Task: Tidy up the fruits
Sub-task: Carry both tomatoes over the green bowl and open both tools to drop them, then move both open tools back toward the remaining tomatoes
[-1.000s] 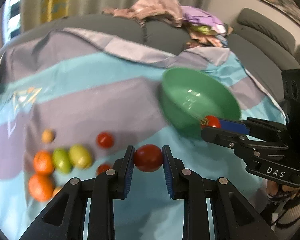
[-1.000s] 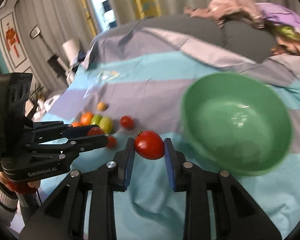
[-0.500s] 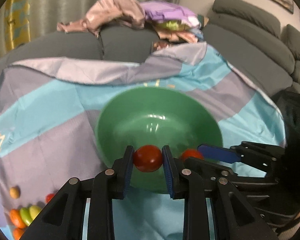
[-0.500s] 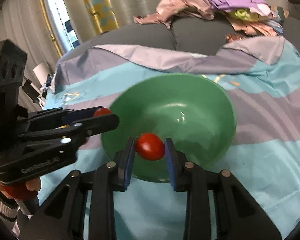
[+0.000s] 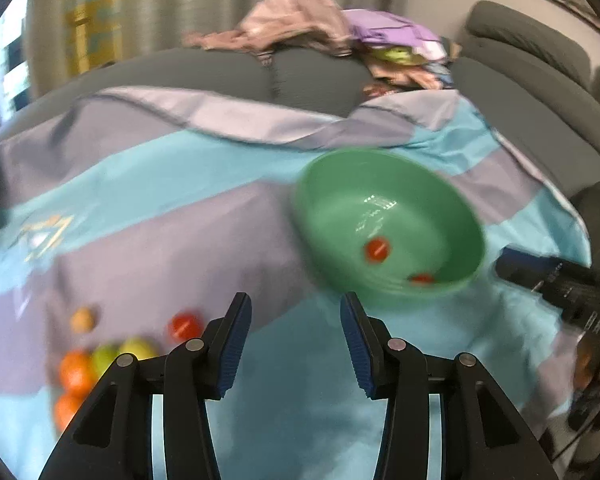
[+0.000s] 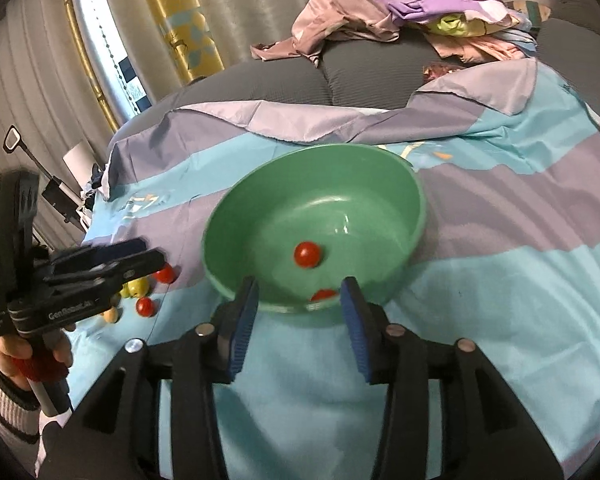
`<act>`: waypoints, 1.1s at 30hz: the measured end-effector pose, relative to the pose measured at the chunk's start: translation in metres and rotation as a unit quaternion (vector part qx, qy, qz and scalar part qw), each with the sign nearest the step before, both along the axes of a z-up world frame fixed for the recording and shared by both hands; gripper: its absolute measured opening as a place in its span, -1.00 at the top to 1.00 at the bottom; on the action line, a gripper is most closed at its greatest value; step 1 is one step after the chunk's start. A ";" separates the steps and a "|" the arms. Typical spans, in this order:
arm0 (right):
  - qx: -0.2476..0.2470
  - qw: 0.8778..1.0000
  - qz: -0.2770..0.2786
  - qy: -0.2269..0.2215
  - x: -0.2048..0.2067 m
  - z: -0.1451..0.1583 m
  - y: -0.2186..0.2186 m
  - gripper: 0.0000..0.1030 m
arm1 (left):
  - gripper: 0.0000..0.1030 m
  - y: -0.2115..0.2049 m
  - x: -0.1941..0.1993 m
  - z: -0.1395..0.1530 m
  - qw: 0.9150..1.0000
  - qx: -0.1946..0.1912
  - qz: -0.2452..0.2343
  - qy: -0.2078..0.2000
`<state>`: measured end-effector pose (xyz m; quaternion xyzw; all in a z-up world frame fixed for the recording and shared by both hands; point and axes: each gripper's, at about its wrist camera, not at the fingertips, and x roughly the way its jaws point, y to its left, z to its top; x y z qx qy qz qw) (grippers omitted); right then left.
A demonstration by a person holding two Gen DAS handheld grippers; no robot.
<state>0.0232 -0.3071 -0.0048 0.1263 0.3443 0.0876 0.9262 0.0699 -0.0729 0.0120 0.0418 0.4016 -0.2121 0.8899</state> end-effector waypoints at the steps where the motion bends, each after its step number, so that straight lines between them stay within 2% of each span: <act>1: 0.001 1.000 0.002 0.000 -0.004 0.000 0.001 0.09 | 0.11 0.011 -0.006 -0.003 1.000 0.003 0.010 0.004; 4: 0.006 1.000 0.012 0.003 -0.015 0.000 0.010 0.08 | 0.11 0.054 -0.027 -0.015 0.998 0.011 0.061 0.025; 8: 0.007 0.999 0.033 0.012 -0.025 -0.001 0.027 0.05 | 0.11 0.102 -0.053 -0.029 0.991 -0.004 0.118 0.061; 13: 0.006 0.998 0.064 0.025 -0.031 -0.004 0.055 0.04 | 0.11 0.131 -0.079 -0.033 0.986 -0.014 0.149 0.068; 25: -0.017 0.990 0.132 0.047 -0.028 -0.010 0.120 0.03 | 0.11 0.138 -0.095 -0.043 0.986 -0.050 0.142 0.070; 33: -0.007 0.989 0.140 0.052 -0.011 -0.014 0.136 0.03 | 0.11 0.110 -0.064 -0.043 0.991 -0.062 0.106 0.059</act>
